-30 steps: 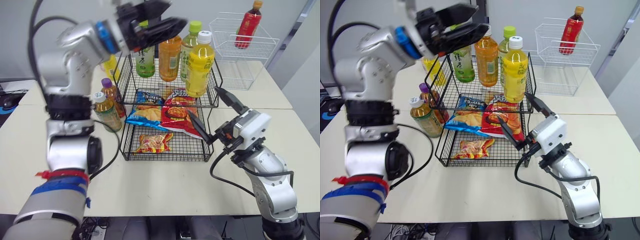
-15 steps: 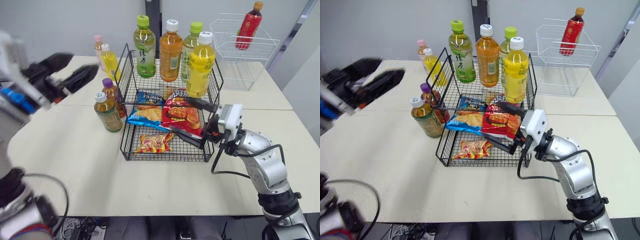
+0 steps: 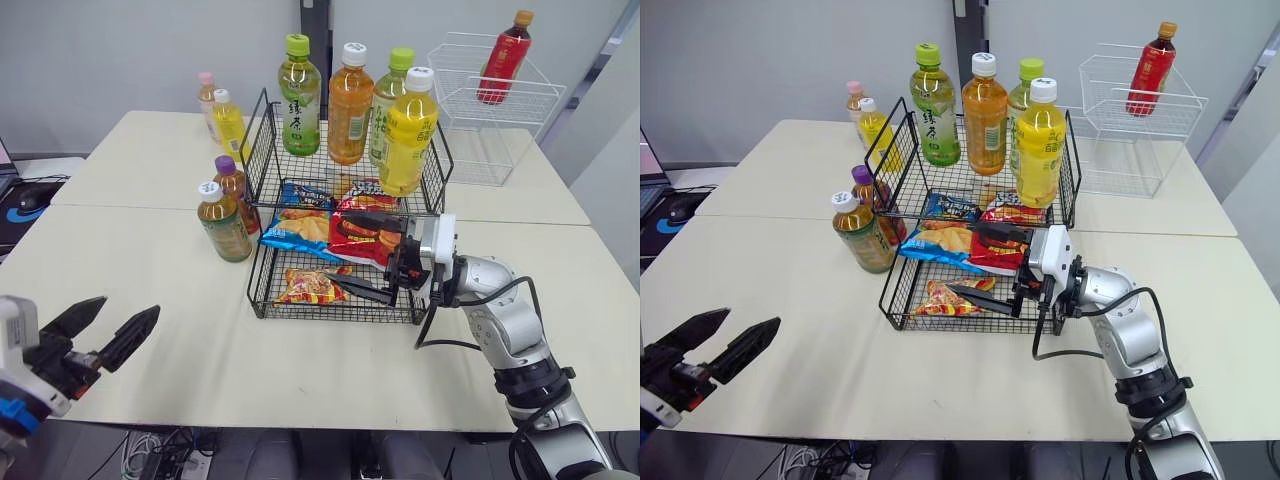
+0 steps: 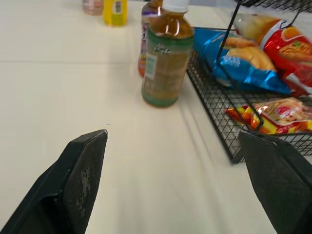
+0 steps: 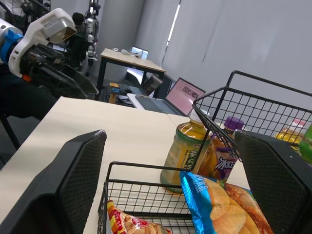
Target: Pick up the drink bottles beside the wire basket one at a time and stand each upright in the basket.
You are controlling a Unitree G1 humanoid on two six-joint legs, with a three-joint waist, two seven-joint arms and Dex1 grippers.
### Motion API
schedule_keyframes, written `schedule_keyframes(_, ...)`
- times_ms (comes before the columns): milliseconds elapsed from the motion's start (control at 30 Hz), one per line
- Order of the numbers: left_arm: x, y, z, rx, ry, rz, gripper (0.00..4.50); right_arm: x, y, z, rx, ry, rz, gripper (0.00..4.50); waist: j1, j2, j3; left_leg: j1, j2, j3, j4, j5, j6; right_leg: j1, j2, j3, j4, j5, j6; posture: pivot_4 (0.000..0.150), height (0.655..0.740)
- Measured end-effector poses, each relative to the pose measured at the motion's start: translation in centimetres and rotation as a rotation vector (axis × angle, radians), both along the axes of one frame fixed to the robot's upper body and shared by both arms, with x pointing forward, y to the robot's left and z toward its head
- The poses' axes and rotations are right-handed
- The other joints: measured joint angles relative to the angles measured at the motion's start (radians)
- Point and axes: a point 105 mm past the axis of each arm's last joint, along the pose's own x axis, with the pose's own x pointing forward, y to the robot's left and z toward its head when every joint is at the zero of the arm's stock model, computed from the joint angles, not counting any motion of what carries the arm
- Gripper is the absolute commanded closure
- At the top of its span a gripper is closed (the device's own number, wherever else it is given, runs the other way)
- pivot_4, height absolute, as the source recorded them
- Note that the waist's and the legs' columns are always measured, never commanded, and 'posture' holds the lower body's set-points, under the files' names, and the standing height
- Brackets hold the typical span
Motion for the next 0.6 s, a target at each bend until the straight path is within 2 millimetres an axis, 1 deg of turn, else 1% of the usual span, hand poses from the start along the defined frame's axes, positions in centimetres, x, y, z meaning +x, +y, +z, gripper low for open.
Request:
schedule_keyframes(100,0.9,-0.3,1.0,0.014,-0.068,0.003,0.07,-0.1,0.1,0.1,0.004,-0.008,0.011,0.0,0.009,0.001,0.0,0.0,0.0,0.0,0.0,0.0,0.0,0.0,0.0,0.0,0.0,0.0,0.0,0.15,0.74)
schedule_keyframes(233,3.4,-1.1,2.7,0.026,-0.163,-0.02,0.07,-0.2,0.1,0.1,0.008,-0.016,0.009,0.0,0.012,0.001,0.0,0.0,0.0,0.0,-0.001,0.0,0.0,0.0,0.0,0.0,-0.001,0.0,0.0,0.15,0.74)
schedule_keyframes(333,6.6,-1.2,3.7,0.028,-0.213,-0.026,0.07,0.0,0.0,-0.1,0.004,-0.017,-0.023,0.0,0.015,0.001,0.0,0.0,0.0,0.001,-0.001,0.0,0.0,0.0,0.0,0.0,-0.001,0.0,0.0,0.15,0.74)
schedule_keyframes(367,7.2,-1.3,3.8,0.028,-0.22,-0.024,0.07,0.1,0.0,-0.1,0.001,-0.019,-0.03,0.0,0.015,0.001,0.0,-0.001,0.0,0.001,-0.001,0.0,0.0,0.0,0.0,0.0,-0.001,0.0,0.0,0.15,0.74)
schedule_keyframes(467,10.0,-1.8,3.9,0.049,-0.229,-0.04,0.07,0.2,-0.2,-0.1,0.008,-0.028,-0.066,0.0,0.013,0.001,0.0,-0.002,0.0,0.001,-0.001,-0.001,0.001,0.0,0.0,0.0,-0.002,0.0,0.0,0.15,0.74)
schedule_keyframes(567,12.8,-2.9,4.0,0.067,-0.242,-0.074,0.07,0.3,-0.6,0.1,0.014,-0.044,-0.107,0.0,0.012,0.001,0.0,-0.002,0.0,0.001,-0.002,-0.001,0.001,-0.001,0.0,0.0,-0.004,0.0,0.001,0.15,0.74)
schedule_keyframes(600,13.4,-3.1,4.1,0.071,-0.246,-0.08,0.07,0.4,-0.6,0.2,0.013,-0.048,-0.115,0.0,0.012,0.001,0.0,-0.003,0.0,0.001,-0.002,-0.001,0.001,-0.001,0.0,-0.001,-0.004,0.0,0.001,0.15,0.74)
